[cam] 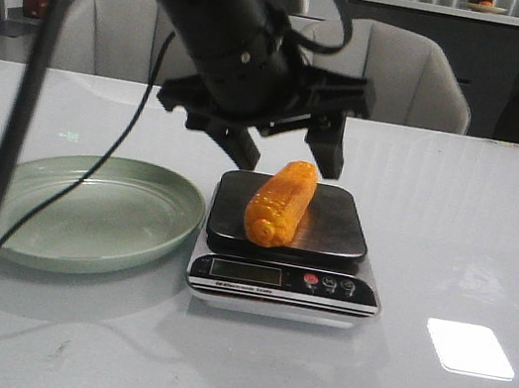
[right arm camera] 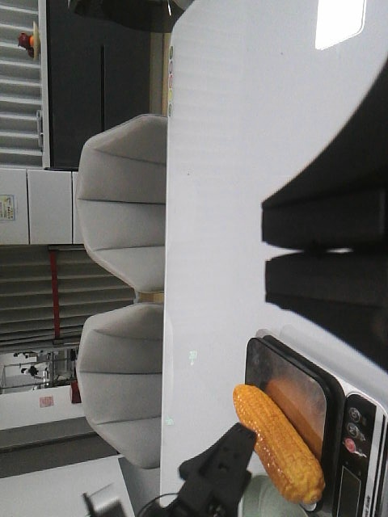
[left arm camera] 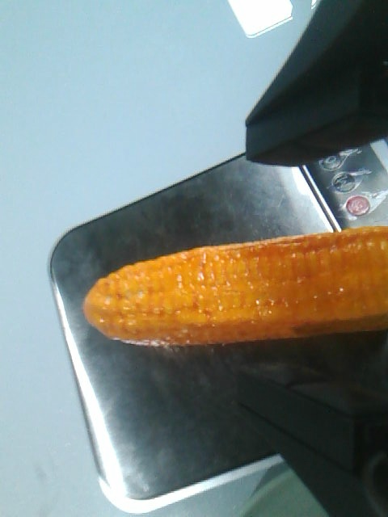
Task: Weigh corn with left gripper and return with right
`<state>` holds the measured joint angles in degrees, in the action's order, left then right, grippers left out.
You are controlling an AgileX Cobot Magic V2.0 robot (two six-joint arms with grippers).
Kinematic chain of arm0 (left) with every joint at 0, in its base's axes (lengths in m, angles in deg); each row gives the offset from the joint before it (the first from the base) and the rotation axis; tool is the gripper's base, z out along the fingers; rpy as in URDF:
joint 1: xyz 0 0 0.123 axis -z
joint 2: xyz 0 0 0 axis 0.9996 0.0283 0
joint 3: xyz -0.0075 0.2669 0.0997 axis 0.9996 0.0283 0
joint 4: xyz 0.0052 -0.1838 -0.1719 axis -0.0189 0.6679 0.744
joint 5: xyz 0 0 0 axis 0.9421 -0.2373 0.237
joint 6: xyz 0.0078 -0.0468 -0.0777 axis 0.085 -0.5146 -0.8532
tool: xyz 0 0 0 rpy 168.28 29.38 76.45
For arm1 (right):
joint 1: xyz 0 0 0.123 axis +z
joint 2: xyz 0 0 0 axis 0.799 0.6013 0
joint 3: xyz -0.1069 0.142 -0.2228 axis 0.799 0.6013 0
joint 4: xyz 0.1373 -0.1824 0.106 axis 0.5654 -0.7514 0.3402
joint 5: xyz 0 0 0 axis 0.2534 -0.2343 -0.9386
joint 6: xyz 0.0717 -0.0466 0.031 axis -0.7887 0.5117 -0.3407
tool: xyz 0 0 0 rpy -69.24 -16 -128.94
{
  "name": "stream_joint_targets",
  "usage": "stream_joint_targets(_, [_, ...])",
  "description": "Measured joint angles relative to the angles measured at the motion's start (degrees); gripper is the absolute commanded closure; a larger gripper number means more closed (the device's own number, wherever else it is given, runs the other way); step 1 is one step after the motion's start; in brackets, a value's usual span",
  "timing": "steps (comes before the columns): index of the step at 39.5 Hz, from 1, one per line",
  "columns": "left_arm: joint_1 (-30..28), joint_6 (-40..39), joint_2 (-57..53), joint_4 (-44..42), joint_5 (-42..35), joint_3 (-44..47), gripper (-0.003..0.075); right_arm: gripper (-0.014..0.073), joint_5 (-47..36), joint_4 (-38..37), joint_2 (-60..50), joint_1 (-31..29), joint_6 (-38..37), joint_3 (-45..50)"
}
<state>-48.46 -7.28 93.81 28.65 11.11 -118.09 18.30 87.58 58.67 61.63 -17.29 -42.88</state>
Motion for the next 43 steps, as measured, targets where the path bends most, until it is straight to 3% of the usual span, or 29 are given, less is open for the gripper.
stream_joint_targets(6, [0.0, 0.0, -9.0, -3.6, 1.8, 3.7, 0.0167, 0.0428, 0.0, 0.0, 0.0, 0.0, 0.0, 0.0])
stream_joint_targets(38, [0.0, 0.0, -70.7, -11.2, 4.2, 43.2, 0.0169, 0.0428, 0.0, 0.0, 0.0, 0.0, 0.0, 0.0])
stream_joint_targets(43, [0.0, 0.0, -79.9, -11.5, 6.4, 47.8, 0.0225, 0.0428, 0.0, 0.0, 0.0, 0.0, 0.0, 0.0])
